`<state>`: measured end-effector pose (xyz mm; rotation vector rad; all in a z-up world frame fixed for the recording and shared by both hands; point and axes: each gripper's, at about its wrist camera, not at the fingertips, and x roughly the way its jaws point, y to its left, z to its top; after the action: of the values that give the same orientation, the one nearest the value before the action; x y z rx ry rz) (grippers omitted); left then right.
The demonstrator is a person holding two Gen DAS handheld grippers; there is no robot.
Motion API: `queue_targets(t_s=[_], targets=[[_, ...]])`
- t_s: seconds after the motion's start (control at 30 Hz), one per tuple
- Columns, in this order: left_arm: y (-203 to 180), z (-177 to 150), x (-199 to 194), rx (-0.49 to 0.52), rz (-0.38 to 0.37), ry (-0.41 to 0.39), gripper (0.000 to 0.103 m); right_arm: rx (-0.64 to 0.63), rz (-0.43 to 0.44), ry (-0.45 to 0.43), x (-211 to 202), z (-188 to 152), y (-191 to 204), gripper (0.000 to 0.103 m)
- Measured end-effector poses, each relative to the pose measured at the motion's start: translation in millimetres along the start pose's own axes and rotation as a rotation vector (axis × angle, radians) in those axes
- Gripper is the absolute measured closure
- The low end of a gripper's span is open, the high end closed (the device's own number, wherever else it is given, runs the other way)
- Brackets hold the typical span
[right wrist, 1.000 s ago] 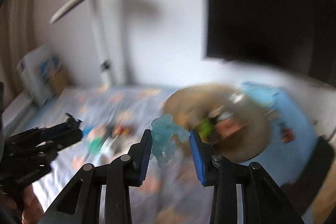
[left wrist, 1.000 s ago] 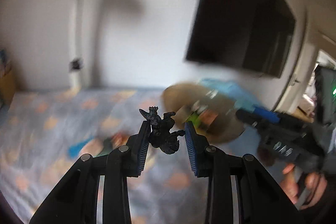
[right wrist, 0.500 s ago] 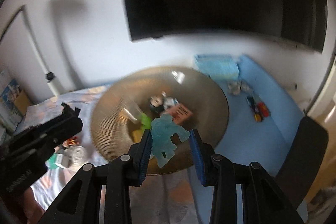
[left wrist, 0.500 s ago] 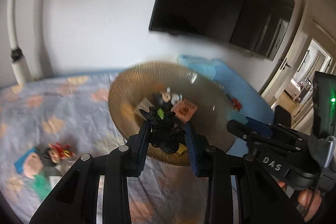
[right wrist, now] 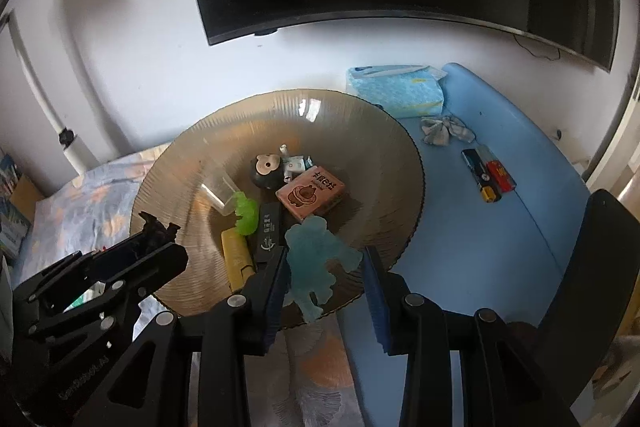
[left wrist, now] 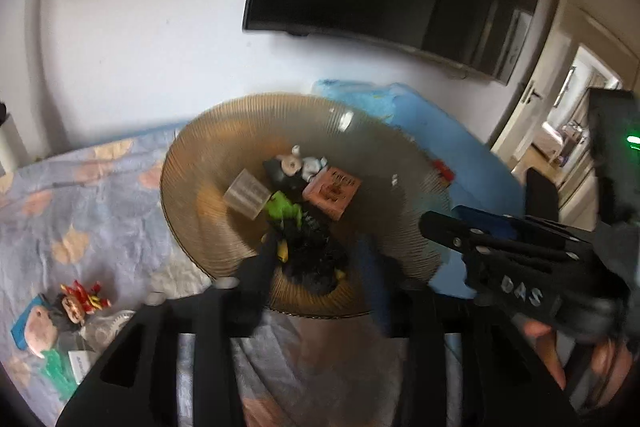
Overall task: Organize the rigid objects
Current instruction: 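Carry black figurine and teal figure over the brown bowl to release, then move both open grippers back toward the remaining items on the bed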
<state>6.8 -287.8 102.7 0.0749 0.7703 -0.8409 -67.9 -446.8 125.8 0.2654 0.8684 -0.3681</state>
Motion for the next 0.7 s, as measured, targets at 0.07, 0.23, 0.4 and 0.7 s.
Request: queue_targets(t_s=[0.07, 0.23, 0.4, 0.7], targets=[[6, 4, -23, -0.009, 0.015, -0.069, 0.028, 0.030, 0.003, -0.002, -4, 3, -6, 0.061], [36, 6, -88, -0.078, 0.055, -0.197, 0.026, 0.072, 0.002, -0.115, -46, 9, -13, 0.052], [77, -28, -167, -0.185, 0.132, -0.259, 0.027, 0.023, 0.065, -0.149, -78, 5, 17, 0.052], [154, -108, -286, -0.408, 0.429, -0.379, 0.026, -0.185, 0.243, -0.108, -94, -24, 124, 0.052]])
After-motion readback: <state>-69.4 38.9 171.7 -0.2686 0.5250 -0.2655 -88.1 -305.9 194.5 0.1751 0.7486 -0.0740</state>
